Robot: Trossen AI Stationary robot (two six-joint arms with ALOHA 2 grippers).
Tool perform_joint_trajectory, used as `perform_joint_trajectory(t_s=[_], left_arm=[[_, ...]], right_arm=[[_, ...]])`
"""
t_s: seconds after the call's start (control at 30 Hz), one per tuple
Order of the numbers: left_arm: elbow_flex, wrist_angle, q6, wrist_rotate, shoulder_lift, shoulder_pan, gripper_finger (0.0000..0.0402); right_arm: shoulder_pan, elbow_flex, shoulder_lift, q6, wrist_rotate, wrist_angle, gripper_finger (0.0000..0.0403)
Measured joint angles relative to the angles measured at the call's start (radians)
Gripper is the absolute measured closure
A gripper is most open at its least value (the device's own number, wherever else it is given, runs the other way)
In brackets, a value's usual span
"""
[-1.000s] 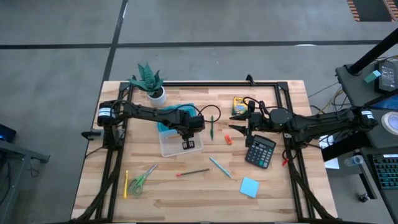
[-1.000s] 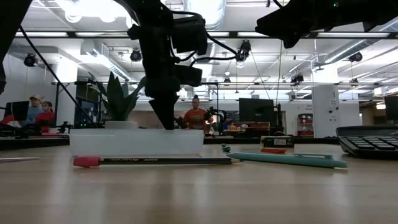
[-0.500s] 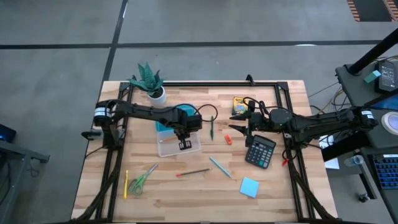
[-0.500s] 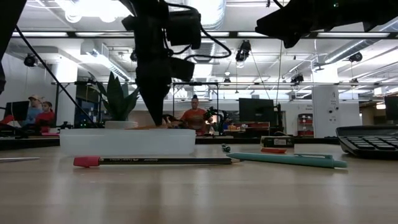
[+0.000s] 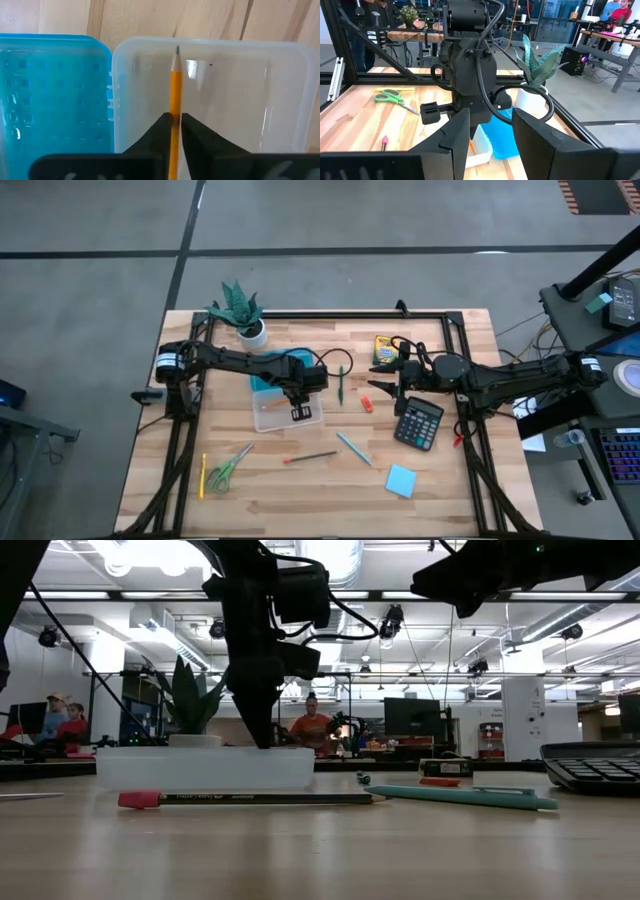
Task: Pack school essentials
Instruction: Put the orange pencil into the blue supply box, then put the green pen into the blue supply box
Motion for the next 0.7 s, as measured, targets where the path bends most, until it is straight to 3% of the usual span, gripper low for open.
perform_joint_trajectory(t_s=[0.2, 0.47, 0.7], left_arm=[[0.001, -0.001, 0.0, 0.0, 0.0, 0.0, 0.0321], [0.022, -0.018, -0.012, -0.001, -0.069, -0.024, 0.0315], [-0.057, 0.17, -0.05, -0.172, -0.212, -0.132, 0.0314]], right_arm=[[0.0, 0.0, 0.0, 0.0, 0.0, -0.001, 0.0266], [0.0, 0.0, 0.0, 0.007, 0.001, -0.003, 0.0266], [0.0, 0.0, 0.001, 0.071, 0.02, -0.015, 0.0266]])
